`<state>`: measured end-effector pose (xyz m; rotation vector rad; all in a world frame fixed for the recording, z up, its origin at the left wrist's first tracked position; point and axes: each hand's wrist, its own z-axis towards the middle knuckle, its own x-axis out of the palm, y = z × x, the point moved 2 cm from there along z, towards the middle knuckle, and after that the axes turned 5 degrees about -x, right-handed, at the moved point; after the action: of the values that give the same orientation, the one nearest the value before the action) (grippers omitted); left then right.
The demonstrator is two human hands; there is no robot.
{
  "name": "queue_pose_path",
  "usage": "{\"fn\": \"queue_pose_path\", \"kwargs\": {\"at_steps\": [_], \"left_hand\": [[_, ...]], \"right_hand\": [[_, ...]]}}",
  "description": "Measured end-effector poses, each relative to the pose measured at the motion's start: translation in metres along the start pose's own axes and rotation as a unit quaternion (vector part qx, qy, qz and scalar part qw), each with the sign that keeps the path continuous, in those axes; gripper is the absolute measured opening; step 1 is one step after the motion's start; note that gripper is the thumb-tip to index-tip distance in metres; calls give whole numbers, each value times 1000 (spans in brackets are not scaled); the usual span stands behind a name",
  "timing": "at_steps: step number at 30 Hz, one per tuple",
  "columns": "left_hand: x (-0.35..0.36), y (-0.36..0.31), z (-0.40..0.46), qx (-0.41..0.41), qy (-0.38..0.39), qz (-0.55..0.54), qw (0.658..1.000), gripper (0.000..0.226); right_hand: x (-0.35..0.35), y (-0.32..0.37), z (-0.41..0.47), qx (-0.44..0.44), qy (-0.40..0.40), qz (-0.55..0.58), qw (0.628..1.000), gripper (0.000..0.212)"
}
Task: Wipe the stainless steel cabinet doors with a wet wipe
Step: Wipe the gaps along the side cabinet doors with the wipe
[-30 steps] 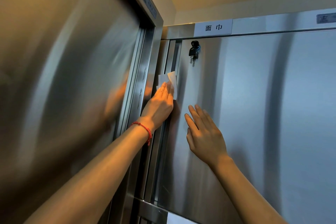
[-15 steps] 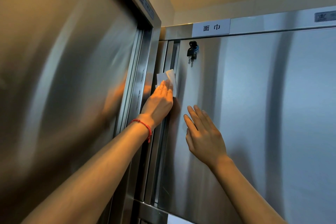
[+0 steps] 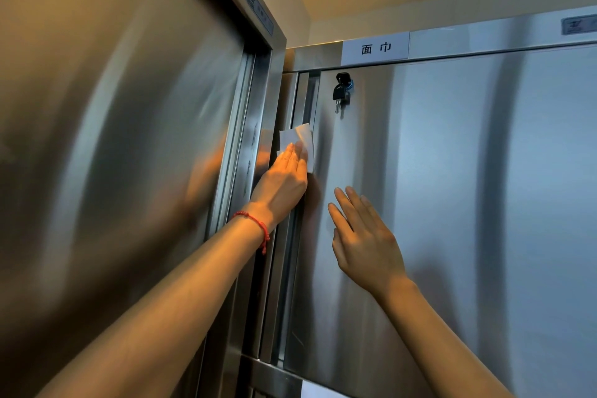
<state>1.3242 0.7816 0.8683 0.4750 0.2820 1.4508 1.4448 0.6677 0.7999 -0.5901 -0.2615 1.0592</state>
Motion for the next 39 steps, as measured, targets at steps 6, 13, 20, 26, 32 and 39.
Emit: {"fn": "queue_pose_path", "kwargs": {"at_steps": [6,13,20,26,32,39], "left_hand": [[1,1,-11,-4,29,-35,999,45],[-3,9,-5,-20,0,-13,1000,48],[-5,6,-6,-8,-30,8,999,47],[-12,9,-10,-7,40,-26,999,45],[-14,11,-1,11,68,0,998,47],[-15,5,-12,-2,68,5,998,45]], "right_hand": [[1,0,0,-1,6,1,1000,47],[1,0,0,-4,-7,-4,1000,44],[1,0,-1,-4,-13,2,1000,44],[0,0,0,-3,-18,6,1000,45],[-2,0,0,-3,-21,9,1000,43],[-3,0,0,-5,-27,4,1000,45]]}}
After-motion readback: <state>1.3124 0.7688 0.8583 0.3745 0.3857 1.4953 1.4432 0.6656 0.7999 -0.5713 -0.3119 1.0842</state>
